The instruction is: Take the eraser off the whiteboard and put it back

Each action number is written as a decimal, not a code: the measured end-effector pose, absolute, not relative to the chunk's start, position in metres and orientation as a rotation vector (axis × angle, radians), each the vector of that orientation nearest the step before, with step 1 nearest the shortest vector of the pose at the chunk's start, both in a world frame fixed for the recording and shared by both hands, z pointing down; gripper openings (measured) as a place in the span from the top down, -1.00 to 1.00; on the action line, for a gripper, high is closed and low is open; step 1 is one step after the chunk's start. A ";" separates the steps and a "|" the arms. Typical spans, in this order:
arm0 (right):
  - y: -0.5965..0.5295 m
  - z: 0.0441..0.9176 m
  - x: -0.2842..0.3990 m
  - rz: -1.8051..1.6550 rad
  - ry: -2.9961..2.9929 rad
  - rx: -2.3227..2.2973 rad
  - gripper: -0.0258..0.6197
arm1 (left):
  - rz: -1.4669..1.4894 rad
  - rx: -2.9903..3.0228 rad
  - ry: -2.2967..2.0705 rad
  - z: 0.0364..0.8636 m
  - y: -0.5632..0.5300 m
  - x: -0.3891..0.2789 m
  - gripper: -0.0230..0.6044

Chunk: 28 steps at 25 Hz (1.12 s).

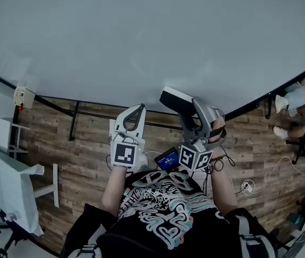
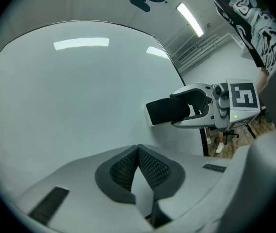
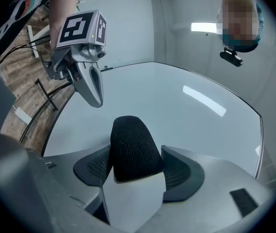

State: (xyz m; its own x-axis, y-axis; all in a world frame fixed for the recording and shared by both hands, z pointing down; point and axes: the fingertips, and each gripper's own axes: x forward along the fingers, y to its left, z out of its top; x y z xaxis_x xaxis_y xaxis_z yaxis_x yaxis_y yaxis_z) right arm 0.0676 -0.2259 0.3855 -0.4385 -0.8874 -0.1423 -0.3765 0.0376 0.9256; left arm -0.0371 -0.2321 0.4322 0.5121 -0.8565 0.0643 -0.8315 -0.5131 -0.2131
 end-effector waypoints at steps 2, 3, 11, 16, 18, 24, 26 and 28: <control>-0.229 0.390 0.068 -1.382 -1.843 1.274 -0.08 | -0.248 -2.592 1.467 0.434 -0.234 -0.039 0.88; -0.230 0.392 0.067 -1.379 -1.841 1.271 -0.08 | -0.249 -2.592 1.468 0.435 -0.235 -0.039 0.88; -0.238 0.397 0.068 -1.409 -1.778 1.238 -0.08 | -0.229 -2.578 1.484 0.431 -0.245 -0.041 0.88; -0.244 0.400 0.069 -1.371 -1.773 1.249 -0.08 | -0.230 -2.577 1.481 0.432 -0.246 -0.044 0.88; -0.246 0.401 0.070 -1.361 -1.774 1.257 -0.08 | -0.226 -2.578 1.475 0.431 -0.246 -0.044 0.88; -0.248 0.400 0.072 -1.340 -1.771 1.293 -0.10 | -0.224 -2.584 1.483 0.430 -0.248 -0.047 0.88; -0.248 0.400 0.073 -1.334 -1.760 1.301 -0.11 | -0.212 -2.587 1.485 0.429 -0.248 -0.049 0.88; -0.249 0.400 0.073 -1.329 -1.752 1.308 -0.13 | -0.206 -2.587 1.484 0.428 -0.249 -0.050 0.88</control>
